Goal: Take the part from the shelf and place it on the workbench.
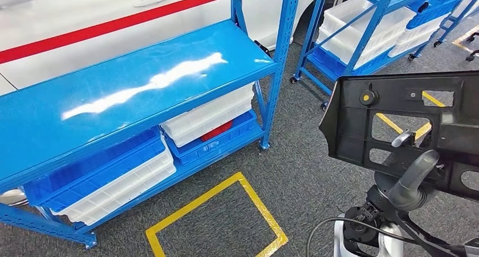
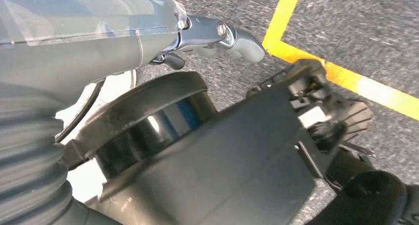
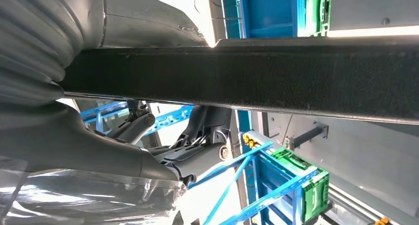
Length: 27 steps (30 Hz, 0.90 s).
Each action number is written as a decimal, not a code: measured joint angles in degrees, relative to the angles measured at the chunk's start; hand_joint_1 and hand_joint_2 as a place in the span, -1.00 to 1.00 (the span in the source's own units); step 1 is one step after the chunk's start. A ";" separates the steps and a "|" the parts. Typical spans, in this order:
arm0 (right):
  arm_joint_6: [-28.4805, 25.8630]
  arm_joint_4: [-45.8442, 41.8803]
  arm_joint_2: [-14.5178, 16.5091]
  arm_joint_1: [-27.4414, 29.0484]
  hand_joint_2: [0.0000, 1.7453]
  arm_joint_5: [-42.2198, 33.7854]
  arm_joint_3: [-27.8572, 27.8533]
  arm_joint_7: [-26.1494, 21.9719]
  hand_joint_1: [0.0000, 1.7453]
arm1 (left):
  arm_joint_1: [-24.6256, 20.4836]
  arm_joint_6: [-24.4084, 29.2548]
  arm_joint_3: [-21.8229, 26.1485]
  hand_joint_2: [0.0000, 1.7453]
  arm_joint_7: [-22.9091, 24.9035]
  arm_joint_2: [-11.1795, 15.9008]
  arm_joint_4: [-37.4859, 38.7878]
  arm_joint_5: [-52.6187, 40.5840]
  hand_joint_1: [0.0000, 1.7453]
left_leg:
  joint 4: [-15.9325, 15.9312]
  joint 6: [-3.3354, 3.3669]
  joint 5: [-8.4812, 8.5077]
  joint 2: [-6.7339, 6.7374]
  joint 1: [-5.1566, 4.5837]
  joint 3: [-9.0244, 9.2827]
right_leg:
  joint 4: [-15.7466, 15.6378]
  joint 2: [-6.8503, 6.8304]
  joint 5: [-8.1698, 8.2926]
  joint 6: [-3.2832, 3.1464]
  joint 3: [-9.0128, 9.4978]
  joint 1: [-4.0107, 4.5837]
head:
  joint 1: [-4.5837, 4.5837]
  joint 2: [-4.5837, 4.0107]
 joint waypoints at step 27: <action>-3.11 0.09 -0.11 -0.96 1.00 0.41 -0.13 -0.15 1.00 | 0.50 0.22 -0.55 1.00 -0.90 0.24 0.00 1.02 -1.00 | 7.05 -0.97 -1.70 0.45 0.47 -3.34 | -0.29 -0.91 -0.92 -1.82 1.29 0.47 | 0.01 0.00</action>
